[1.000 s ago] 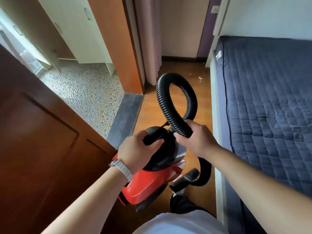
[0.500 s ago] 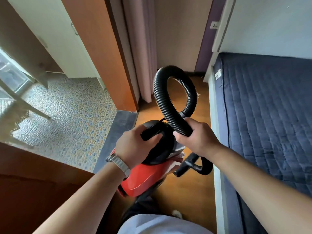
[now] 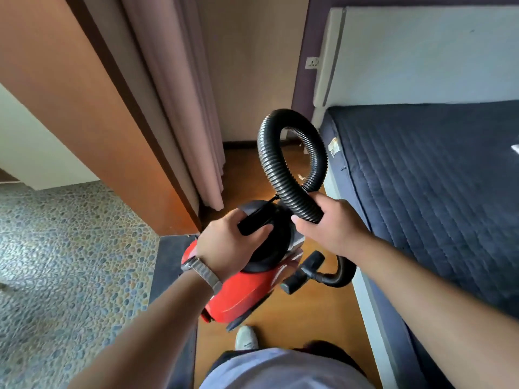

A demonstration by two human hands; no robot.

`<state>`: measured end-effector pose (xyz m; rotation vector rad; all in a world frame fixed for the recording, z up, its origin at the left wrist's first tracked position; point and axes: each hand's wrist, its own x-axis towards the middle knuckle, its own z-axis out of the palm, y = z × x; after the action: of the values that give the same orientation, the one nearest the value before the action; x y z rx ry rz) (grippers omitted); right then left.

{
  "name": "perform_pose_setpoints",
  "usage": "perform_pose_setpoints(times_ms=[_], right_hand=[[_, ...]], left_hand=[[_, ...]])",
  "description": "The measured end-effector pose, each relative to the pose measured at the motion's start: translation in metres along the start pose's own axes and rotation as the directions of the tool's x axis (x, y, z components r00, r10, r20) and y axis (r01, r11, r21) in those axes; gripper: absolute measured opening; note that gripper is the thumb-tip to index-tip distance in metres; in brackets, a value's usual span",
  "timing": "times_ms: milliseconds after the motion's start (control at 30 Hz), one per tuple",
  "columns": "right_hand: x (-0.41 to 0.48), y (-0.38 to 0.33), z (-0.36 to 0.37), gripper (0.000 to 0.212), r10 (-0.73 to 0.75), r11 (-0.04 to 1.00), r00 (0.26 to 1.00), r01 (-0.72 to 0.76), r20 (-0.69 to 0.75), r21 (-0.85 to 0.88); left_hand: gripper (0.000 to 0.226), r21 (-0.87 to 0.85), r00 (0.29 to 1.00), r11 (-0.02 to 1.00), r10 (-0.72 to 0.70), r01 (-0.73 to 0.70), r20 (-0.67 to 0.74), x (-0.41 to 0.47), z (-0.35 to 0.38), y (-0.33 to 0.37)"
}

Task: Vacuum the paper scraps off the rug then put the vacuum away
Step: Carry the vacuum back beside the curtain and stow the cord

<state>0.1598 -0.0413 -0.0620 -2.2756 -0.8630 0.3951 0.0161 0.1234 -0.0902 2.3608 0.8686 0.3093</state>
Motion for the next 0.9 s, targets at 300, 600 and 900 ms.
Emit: perform_pose_setpoints(times_ms=[300,600,900], right_hand=[[0.109,0.018,-0.011,0.022,0.054,0.998,0.998,-0.053,-0.035,0.018],[0.253,0.085,-0.026,0.020,0.002,0.996,0.999,-0.007,0.053,0.094],[0.378,0.135,-0.089,0.024,-0.035,0.993,0.993,0.022,0.112,0.118]], left_hand=[[0.050,0.108,0.999,0.993,0.042,-0.045,0.035,0.121,0.010,-0.002],[0.042,0.140,0.996,0.987,-0.082,0.075,0.046,0.242,0.061,0.041],[0.048,0.144,0.988,0.978,-0.153,0.151,0.006,0.362,0.098,0.101]])
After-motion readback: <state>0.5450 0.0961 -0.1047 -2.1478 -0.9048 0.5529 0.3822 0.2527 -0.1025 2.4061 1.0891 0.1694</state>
